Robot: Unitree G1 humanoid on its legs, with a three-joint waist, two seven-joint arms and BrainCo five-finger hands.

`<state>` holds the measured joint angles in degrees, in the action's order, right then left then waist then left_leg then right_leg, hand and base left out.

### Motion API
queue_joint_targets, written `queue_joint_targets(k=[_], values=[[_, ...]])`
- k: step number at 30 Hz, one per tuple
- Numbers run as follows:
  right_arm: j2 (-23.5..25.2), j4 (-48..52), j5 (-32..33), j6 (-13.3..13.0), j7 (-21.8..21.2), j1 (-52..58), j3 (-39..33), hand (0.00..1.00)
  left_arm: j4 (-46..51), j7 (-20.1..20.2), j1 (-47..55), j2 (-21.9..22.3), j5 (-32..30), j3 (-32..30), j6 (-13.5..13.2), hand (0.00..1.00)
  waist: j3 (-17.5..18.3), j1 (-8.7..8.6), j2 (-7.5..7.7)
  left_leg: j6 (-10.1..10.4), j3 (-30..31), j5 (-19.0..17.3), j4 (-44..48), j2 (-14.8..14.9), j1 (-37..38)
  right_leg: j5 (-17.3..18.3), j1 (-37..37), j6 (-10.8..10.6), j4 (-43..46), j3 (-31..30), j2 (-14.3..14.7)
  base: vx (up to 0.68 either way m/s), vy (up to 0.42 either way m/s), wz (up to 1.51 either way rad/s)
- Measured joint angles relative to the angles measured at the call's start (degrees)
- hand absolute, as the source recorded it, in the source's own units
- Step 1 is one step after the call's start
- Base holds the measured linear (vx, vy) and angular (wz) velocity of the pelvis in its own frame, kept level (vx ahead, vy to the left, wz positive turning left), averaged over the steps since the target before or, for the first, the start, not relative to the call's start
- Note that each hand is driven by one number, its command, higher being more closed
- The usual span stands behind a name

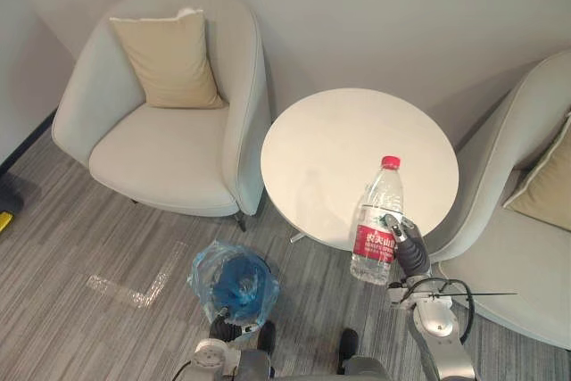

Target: Gather rubbish on tea table into small bin, then transfer packed bag to large trash can.

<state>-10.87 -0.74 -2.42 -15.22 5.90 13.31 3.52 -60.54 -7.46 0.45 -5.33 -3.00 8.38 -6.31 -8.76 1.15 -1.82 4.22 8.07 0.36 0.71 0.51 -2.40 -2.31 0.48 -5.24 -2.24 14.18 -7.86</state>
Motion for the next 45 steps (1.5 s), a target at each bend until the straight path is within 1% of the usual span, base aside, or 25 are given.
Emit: queue_joint_targets(k=[6,8,11,12,13,14,15,16,17,18,21,24,26,27,28,31,32,33,34,35,36,38,39,42,45], values=[[-0.34,0.01,-0.31,0.01,0.16,0.24,3.46,1.00,-0.83,-0.05,0.20,-0.04,-0.26,0.03,-0.04,0.00,0.54,-0.28,-0.18,0.12,2.04,0.06,0.42,-0.25,-0.02,0.01,1.71,-0.05,-0.66,2.05,0.05,-0.02,-0.010,0.21],[-0.40,-0.01,-0.40,0.02,1.07,-0.42,3.92,1.00,0.49,-0.08,0.25,0.70,-0.34,-0.14,-0.17,0.00,0.66,0.86,-1.26,0.50,3.31,1.41,2.15,-0.11,-4.82,1.99,-1.53,0.12,2.60,5.32,0.00,-0.09,-0.033,0.80],[-0.41,-0.08,-0.48,0.12,1.94,-2.29,3.87,1.00,1.42,-0.07,0.27,0.90,-0.58,-0.14,-0.20,0.00,0.56,1.29,-1.50,-0.80,-0.53,1.97,2.92,0.45,-6.54,4.87,-3.35,0.93,7.06,7.10,-0.40,-0.07,0.008,0.34],[-0.41,-0.08,-0.48,0.12,1.98,-2.56,3.85,1.00,1.42,-0.06,0.27,0.90,-0.72,-0.16,-0.20,0.00,0.55,1.28,-1.47,-2.05,-1.25,1.24,2.32,0.63,-6.69,5.06,-3.35,0.96,7.41,7.33,-0.49,-0.11,-0.008,0.40],[-0.14,-0.14,-0.52,0.30,2.06,-3.21,3.65,1.00,1.46,-0.06,0.24,1.16,-1.76,-0.10,-0.12,0.00,0.94,1.32,-1.71,-10.27,-5.98,-1.44,0.91,1.14,-7.15,5.65,-3.80,1.80,7.64,8.01,-0.55,-0.07,-0.018,0.53],[0.25,-0.15,-0.52,0.28,2.17,-3.28,3.50,1.00,0.99,-0.02,0.26,0.58,-2.43,0.02,0.03,0.00,2.02,-0.03,0.02,-14.56,-9.89,-4.37,-0.69,1.09,-7.08,5.27,-3.87,2.40,5.97,6.98,-0.86,-0.04,-0.006,1.08],[1.20,-0.10,-0.37,-0.16,2.82,-3.62,2.02,1.00,0.13,0.01,-0.76,0.57,-3.72,0.24,0.54,0.00,1.88,-1.88,1.48,-12.36,-17.77,-5.03,3.02,1.78,-7.86,3.03,-3.03,2.10,4.20,9.31,-2.87,0.04,-0.015,1.23],[1.00,-0.24,-0.25,0.03,3.52,-3.66,-0.04,1.00,-0.06,0.18,-1.21,0.98,-4.74,1.46,0.69,0.00,1.65,-2.09,0.91,-8.64,-23.52,-1.90,5.16,3.60,-8.38,2.58,-2.73,2.43,4.57,11.61,-2.64,0.06,0.036,1.24],[0.12,-0.45,0.09,0.34,4.38,-3.57,-2.19,1.00,0.19,0.31,-0.51,2.06,-5.14,2.41,0.56,0.00,2.12,-2.01,-1.53,-4.17,-24.57,2.19,2.71,5.01,-5.77,3.01,-2.29,2.18,4.97,12.67,-0.95,0.06,0.080,0.79],[0.10,-0.98,0.11,0.51,4.65,-4.09,-3.00,1.00,0.13,0.30,-0.19,2.26,-5.57,2.40,0.50,0.00,2.03,-2.07,-2.01,-1.40,-24.48,2.87,-0.38,5.00,-4.29,3.58,-1.85,1.99,5.12,13.19,-0.56,0.03,0.116,0.59],[1.67,-5.55,0.14,0.91,4.79,-6.00,-2.08,1.00,0.66,0.23,-0.09,0.95,-6.03,2.78,0.43,0.00,0.83,-1.32,-0.44,-1.67,-23.10,4.46,-2.85,3.84,-1.68,4.22,-0.62,1.47,7.37,13.39,-1.79,-0.01,0.071,0.28],[4.26,-7.84,0.18,1.23,3.87,-5.58,0.23,1.00,0.74,0.24,-0.07,-0.18,-5.92,2.72,0.40,0.00,0.06,-1.31,1.25,-2.38,-21.85,3.25,-2.88,1.51,0.53,9.24,-0.58,0.39,14.54,12.33,-5.63,0.00,0.099,0.26],[4.70,-8.36,0.24,1.28,3.32,-4.70,1.09,1.00,0.54,0.19,-0.08,-0.48,-5.90,2.71,0.41,0.00,-0.13,-1.98,1.59,-3.01,-19.33,2.33,-2.43,-0.25,0.42,12.91,-1.57,2.88,18.32,4.24,-6.13,-0.03,0.085,0.63],[4.72,-8.55,0.27,1.28,3.11,-4.56,1.16,1.00,0.55,0.19,-0.09,-0.78,-5.88,2.65,0.36,0.00,-0.30,-2.13,2.02,-3.02,-18.52,2.32,-2.47,-0.96,0.49,14.65,-1.54,3.15,18.69,1.98,-6.10,-0.03,0.078,0.75],[4.68,-9.07,0.27,1.41,2.93,-4.70,1.17,1.00,0.51,0.10,-0.21,-1.09,-5.83,2.09,0.30,0.00,-0.66,-2.11,3.03,-3.02,-17.96,2.33,-2.58,-2.17,0.52,16.46,-2.11,1.65,19.04,-0.37,-5.84,-0.01,0.025,0.67],[4.25,-9.09,0.27,1.75,2.72,-4.79,1.02,1.00,0.32,0.04,-0.27,-1.18,-5.73,1.39,0.28,0.00,-0.78,-2.09,3.62,-3.72,-14.78,2.84,-3.61,-3.52,0.65,17.44,-1.07,1.34,19.27,-3.64,-4.50,0.08,-0.029,0.48],[3.87,-9.10,0.28,1.77,2.60,-4.93,0.99,1.00,0.39,0.04,-0.50,-1.14,-5.71,0.85,0.23,0.00,-1.21,-2.20,3.27,-3.85,-11.72,2.85,-3.00,-4.06,0.72,16.31,-0.92,-0.21,22.09,-3.97,-4.50,0.13,-0.021,0.64],[3.39,-9.17,0.32,1.98,2.33,-4.71,0.99,1.00,0.15,0.00,-0.64,-1.14,-5.78,0.25,0.48,0.00,-2.00,-3.20,2.75,-4.75,-8.70,1.82,-0.02,-2.86,0.35,16.48,-6.21,1.15,32.00,-10.59,-2.67,0.10,-0.030,0.83],[3.38,-9.27,0.36,2.07,2.10,-4.29,0.86,1.00,-0.09,-0.02,-0.58,-1.13,-5.79,0.22,0.50,0.00,-2.16,-3.86,1.98,-4.10,-6.96,1.25,0.90,-1.88,-0.08,18.57,-6.88,0.85,30.98,-14.69,0.13,0.06,-0.066,1.15],[3.72,-9.07,0.68,1.98,1.74,-3.70,0.51,1.00,-0.67,0.02,-0.91,-1.73,-5.76,0.02,0.44,0.00,-2.17,-4.36,2.69,-3.29,-4.86,0.27,2.88,-1.45,-1.19,17.87,-6.45,2.79,24.32,-18.58,2.91,0.09,-0.149,1.24],[4.23,-9.18,1.08,2.00,1.47,-3.05,0.56,1.00,-0.72,-0.01,-1.47,-2.84,-5.71,-0.32,0.35,0.00,-2.01,-4.01,6.18,-2.83,-3.29,-0.34,4.64,-3.63,-1.62,12.34,-6.81,1.82,19.78,-19.62,2.08,0.10,-0.134,1.21],[3.83,-9.23,1.21,2.39,0.99,-2.59,0.18,1.00,-0.89,-0.11,-1.37,-2.15,-5.22,-0.70,0.49,0.00,-1.07,-3.56,5.63,-2.36,-1.35,-0.92,5.26,-3.30,-1.93,13.45,-6.22,1.55,19.57,-17.25,1.95,0.18,-0.136,0.71],[3.74,-9.10,1.33,2.24,0.76,-2.72,-0.68,1.00,-0.89,-0.08,-1.31,-1.26,-5.18,-0.74,0.55,0.00,-0.33,-2.79,4.54,-2.10,-0.41,-1.07,5.49,-2.95,-2.85,13.29,-5.27,1.64,17.75,-15.66,1.95,0.22,-0.111,0.47],[3.97,-9.32,1.36,2.50,0.72,-2.55,-2.36,1.00,-0.87,0.03,-1.18,0.47,-4.71,-2.57,0.66,0.00,-0.44,-2.75,2.03,-1.52,-1.47,-3.71,10.16,-1.96,-5.83,11.84,-1.66,1.58,13.50,-12.04,2.31,0.14,-0.017,0.49],[4.55,-9.33,1.73,2.80,0.73,-1.82,-2.60,1.00,-0.26,0.05,-0.99,0.35,-4.75,-2.90,0.71,0.00,-0.54,-2.20,2.11,-1.38,-7.29,-5.77,14.33,-0.62,-6.66,11.85,1.73,1.58,12.02,-9.87,2.78,0.11,-0.001,0.43]])
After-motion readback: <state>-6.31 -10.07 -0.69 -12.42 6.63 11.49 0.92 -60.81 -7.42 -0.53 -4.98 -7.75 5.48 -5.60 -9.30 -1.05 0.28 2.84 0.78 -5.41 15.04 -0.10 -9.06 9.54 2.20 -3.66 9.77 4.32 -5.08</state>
